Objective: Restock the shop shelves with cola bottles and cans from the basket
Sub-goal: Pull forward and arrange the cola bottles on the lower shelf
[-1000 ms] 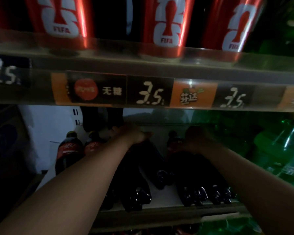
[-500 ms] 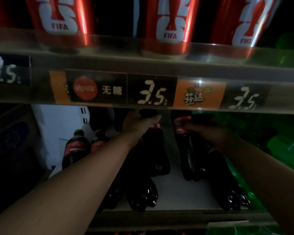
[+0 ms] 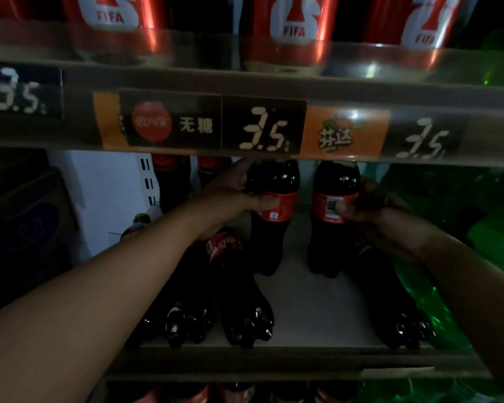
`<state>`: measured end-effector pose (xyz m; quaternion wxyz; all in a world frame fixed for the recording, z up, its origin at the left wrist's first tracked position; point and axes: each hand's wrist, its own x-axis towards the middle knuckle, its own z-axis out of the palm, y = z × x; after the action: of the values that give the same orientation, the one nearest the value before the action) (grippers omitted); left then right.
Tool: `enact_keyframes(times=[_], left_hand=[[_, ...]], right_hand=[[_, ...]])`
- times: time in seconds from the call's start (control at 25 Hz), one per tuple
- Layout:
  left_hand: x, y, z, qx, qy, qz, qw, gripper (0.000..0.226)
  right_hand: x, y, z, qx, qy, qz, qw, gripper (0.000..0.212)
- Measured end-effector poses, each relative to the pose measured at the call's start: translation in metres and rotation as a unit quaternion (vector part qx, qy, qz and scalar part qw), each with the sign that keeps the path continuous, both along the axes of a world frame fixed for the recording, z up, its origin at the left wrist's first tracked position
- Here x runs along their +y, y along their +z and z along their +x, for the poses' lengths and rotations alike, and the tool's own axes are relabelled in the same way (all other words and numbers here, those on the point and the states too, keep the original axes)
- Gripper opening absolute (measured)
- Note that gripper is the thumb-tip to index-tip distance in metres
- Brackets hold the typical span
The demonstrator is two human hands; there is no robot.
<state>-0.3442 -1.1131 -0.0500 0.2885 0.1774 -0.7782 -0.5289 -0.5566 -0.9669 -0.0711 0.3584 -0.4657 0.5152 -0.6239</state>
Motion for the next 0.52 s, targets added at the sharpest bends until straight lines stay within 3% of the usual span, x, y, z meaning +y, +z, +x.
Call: enact_keyframes(times=[0.16,0.36,0.52], left_hand=[[-0.006,-0.009,0.011,0.031,-0.003,0.054,0.998,0.058],[-0.001,-0.011,0.012,0.017,-0.016,0.033,0.999,0.064],[0.002,-0.019,0.020,-0.023,0.005,-0.010,1.000,0.065]], right_hand=[[0.007,-0.008,0.017,-0.038,-0.074,-0.044,0.996,0.092],[0.001,-0.012,0.051,0.023,-0.256,-0.054,0.965,0.055],[0.005,-0.017,0.054,0.076,-0.253,-0.016,0.964,0.062]])
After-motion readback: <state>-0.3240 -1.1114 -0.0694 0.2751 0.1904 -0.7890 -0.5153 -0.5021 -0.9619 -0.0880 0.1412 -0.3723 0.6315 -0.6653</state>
